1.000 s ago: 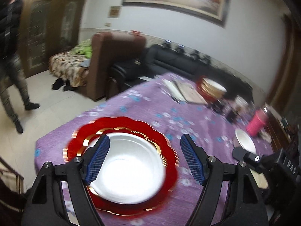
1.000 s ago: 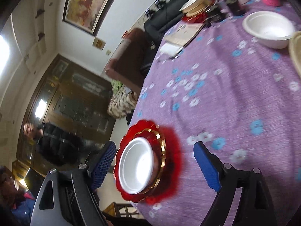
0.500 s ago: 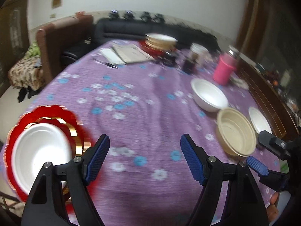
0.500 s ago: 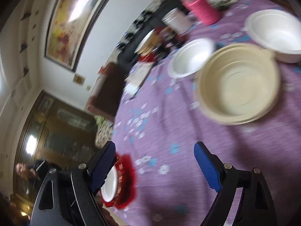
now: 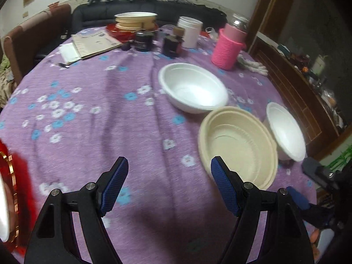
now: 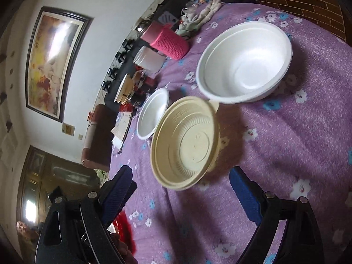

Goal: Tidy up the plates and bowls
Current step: 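Release the white bowl and move the left gripper to the beige bowl, then grasp the rim of the beige plastic bowl with the left gripper and lift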

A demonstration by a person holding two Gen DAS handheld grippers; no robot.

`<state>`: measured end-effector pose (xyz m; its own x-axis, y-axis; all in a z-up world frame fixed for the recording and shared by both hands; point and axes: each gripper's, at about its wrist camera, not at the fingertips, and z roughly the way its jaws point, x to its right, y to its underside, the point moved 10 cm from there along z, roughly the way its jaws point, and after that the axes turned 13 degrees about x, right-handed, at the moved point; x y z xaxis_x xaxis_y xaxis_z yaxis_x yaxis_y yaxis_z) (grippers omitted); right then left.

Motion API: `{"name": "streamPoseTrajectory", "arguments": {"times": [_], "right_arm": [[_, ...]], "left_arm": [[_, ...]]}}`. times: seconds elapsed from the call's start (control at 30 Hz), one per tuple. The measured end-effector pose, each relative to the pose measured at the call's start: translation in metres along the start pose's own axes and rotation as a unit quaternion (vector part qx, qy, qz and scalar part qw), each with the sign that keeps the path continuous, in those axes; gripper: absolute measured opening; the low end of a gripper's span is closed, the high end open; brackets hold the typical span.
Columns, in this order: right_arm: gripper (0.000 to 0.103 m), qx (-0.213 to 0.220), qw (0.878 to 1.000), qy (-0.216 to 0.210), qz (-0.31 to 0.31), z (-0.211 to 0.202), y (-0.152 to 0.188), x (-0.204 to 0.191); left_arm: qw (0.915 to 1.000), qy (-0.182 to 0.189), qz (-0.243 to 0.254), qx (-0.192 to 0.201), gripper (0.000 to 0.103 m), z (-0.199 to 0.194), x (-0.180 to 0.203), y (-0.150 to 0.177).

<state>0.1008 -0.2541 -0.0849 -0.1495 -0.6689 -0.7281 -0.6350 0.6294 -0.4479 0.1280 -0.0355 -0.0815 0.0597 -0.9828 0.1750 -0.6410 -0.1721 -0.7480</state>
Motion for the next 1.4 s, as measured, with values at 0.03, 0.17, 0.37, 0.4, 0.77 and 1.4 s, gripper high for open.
{"name": "streamPoseTrajectory", "arguments": {"times": [0.03, 0.17, 0.37, 0.4, 0.77, 1.4], "right_arm": [[0.092, -0.001, 1.0, 0.003, 0.001, 0.003, -0.001, 0.002], [0.096, -0.003, 1.0, 0.013, 0.006, 0.013, -0.007, 0.007], [0.096, -0.017, 1.0, 0.019, 0.0, 0.025, -0.008, 0.007], [0.096, -0.016, 1.0, 0.023, 0.0, 0.026, -0.009, 0.008], [0.091, -0.025, 0.998, 0.049, -0.024, 0.04, -0.008, 0.012], [0.041, -0.047, 0.989, 0.114, -0.076, 0.052, 0.004, 0.031]], "left_arm": [[1.0, -0.006, 0.004, -0.001, 0.077, 0.005, 0.003, -0.001], [0.9999, -0.004, 0.002, -0.014, 0.077, 0.02, 0.012, 0.0], [0.9997, -0.004, 0.007, -0.024, 0.077, 0.033, 0.022, 0.003], [0.9997, -0.005, 0.007, -0.024, 0.077, 0.035, 0.023, 0.003], [0.9995, -0.014, 0.016, -0.025, 0.077, 0.047, 0.026, 0.006], [0.9988, -0.021, 0.043, -0.015, 0.077, 0.056, 0.031, 0.011]]}}
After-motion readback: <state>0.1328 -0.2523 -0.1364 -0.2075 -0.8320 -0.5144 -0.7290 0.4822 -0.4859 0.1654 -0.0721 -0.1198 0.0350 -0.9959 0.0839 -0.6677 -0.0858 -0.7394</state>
